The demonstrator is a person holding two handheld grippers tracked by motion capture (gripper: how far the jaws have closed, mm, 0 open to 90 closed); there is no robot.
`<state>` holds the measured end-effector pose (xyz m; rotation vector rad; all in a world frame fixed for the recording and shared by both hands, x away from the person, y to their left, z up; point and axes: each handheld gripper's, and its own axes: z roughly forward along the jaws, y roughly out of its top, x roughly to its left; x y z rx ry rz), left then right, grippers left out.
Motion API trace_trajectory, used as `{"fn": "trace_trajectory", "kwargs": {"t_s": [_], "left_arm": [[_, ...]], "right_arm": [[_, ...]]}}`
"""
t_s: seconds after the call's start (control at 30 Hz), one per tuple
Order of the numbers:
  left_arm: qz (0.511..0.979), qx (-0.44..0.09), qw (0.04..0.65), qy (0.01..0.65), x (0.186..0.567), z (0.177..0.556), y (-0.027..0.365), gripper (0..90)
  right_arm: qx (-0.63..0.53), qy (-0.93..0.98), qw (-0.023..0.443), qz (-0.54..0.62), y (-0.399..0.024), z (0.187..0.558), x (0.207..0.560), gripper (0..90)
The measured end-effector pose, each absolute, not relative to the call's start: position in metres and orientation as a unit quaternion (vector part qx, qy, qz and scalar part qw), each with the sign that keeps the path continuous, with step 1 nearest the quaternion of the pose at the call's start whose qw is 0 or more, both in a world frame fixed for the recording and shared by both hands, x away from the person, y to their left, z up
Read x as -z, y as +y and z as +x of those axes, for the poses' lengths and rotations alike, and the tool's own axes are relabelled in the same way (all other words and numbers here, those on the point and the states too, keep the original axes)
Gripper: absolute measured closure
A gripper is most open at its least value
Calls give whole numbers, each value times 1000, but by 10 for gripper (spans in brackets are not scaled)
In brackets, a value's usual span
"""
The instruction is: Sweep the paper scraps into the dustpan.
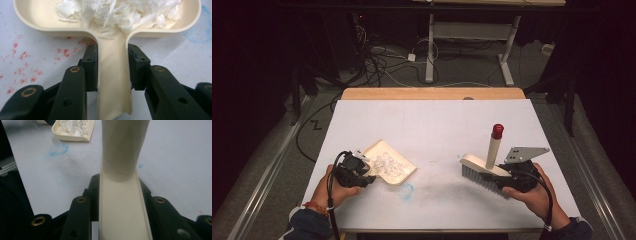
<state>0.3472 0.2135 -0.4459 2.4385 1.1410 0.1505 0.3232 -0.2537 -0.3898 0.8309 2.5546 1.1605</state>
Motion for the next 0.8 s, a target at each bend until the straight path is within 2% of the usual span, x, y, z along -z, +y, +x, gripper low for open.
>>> {"fn": "trace_trajectory", "kwargs": {"t_s": [0.33,0.8], "left_arm": [[863,-60,236,443,443,347,225,627],[852,-59,237,463,448,352,234,626]], "right_arm": [[-388,874,77,284,-269,323,388,677],[-365,884,62,287,-282,328,390,676]]}}
